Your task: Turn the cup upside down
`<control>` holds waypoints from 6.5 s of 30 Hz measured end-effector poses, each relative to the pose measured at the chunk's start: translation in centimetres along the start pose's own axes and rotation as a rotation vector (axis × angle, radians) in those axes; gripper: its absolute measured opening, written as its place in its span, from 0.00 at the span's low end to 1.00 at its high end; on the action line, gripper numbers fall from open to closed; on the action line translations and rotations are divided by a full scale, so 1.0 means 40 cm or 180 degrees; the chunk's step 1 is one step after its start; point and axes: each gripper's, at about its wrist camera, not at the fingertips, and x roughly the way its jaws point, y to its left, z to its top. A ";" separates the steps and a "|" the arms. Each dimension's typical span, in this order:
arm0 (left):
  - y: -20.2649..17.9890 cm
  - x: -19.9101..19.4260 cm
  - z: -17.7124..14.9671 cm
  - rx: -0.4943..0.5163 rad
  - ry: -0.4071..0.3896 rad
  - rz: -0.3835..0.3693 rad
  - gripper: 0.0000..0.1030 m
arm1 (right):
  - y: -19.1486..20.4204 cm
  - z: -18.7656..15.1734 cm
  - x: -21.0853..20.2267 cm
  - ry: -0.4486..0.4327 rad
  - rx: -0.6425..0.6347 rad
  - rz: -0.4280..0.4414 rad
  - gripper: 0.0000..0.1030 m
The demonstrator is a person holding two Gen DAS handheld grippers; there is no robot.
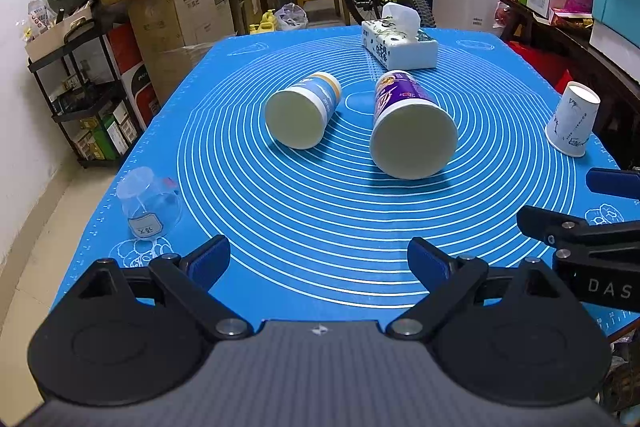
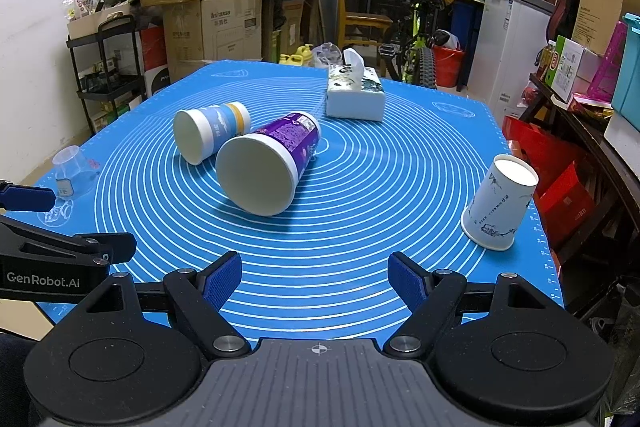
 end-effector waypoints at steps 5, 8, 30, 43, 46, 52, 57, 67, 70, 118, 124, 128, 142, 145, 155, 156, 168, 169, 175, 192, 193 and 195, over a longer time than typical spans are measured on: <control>0.000 0.000 0.000 -0.0002 -0.0001 0.0003 0.92 | 0.000 0.000 0.001 0.0000 0.0000 -0.0001 0.80; 0.000 0.000 0.000 -0.0002 -0.0002 0.0002 0.92 | 0.000 -0.001 0.002 0.0001 0.0001 -0.0002 0.80; 0.002 -0.001 0.000 0.0005 0.0000 0.0003 0.92 | -0.002 -0.001 0.005 0.0004 0.0001 -0.0002 0.80; 0.003 0.000 0.000 0.0005 0.0000 0.0009 0.92 | -0.002 0.000 0.011 0.0008 0.0002 0.0006 0.80; 0.007 0.001 -0.001 0.0003 0.0001 0.0013 0.92 | -0.002 0.001 0.011 0.0010 0.0003 0.0009 0.80; 0.026 0.002 0.007 0.0007 -0.0060 0.0023 0.92 | -0.018 -0.001 0.029 -0.0032 0.0021 0.0021 0.80; 0.040 0.011 0.026 0.0014 -0.0188 -0.0060 0.92 | -0.019 0.019 0.035 -0.0125 0.0025 0.0053 0.80; 0.085 0.112 0.144 -0.0090 -0.0247 -0.0145 0.92 | -0.046 0.086 0.073 -0.0331 0.0141 0.0122 0.80; 0.093 0.164 0.186 -0.0059 -0.0204 -0.0148 0.92 | -0.061 0.101 0.091 -0.0361 0.0189 0.0118 0.80; -0.082 0.131 0.072 -0.0233 0.0337 -0.0576 0.74 | -0.126 0.018 0.087 -0.0040 0.0392 0.0086 0.80; -0.126 0.152 0.041 -0.0093 0.0409 -0.0537 0.75 | -0.147 -0.008 0.090 0.0082 0.0459 0.0040 0.80; -0.124 0.162 0.028 -0.0100 0.0527 -0.0610 0.78 | -0.151 -0.018 0.092 0.0107 0.0468 0.0049 0.80; -0.121 0.135 0.025 -0.0116 0.0467 -0.0608 0.92 | -0.151 -0.017 0.079 0.0062 0.0504 0.0064 0.80; -0.119 0.127 0.029 -0.0112 0.0437 -0.0607 0.92 | -0.163 -0.007 0.063 -0.0024 0.0554 0.0041 0.80; -0.076 0.086 0.046 -0.0156 0.0293 -0.0553 0.92 | -0.176 0.021 0.052 -0.0097 0.0663 0.0105 0.81; -0.065 0.076 0.049 -0.0169 0.0255 -0.0562 0.92 | -0.172 0.024 0.055 -0.0088 0.0673 0.0132 0.81; 0.102 0.028 0.076 -0.0369 0.0003 -0.0186 0.93 | -0.072 0.100 0.145 0.0231 0.0963 0.0687 0.87; 0.115 0.035 0.076 -0.0403 0.0022 -0.0156 0.93 | -0.064 0.104 0.160 0.0312 0.1012 0.0730 0.87; 0.162 0.093 0.059 -0.0542 0.0178 -0.0076 0.93 | -0.030 0.097 0.253 0.0790 0.1369 0.0895 0.87; 0.161 0.096 0.036 -0.0641 0.0193 -0.0176 0.93 | -0.001 0.078 0.282 0.0921 0.1404 0.1153 0.67; 0.157 0.093 0.036 -0.0635 0.0184 -0.0187 0.93 | -0.001 0.083 0.270 0.0836 0.1329 0.1132 0.65; 0.146 0.088 0.037 -0.0607 0.0169 -0.0208 0.93 | 0.006 0.087 0.231 0.0534 0.1045 0.0951 0.64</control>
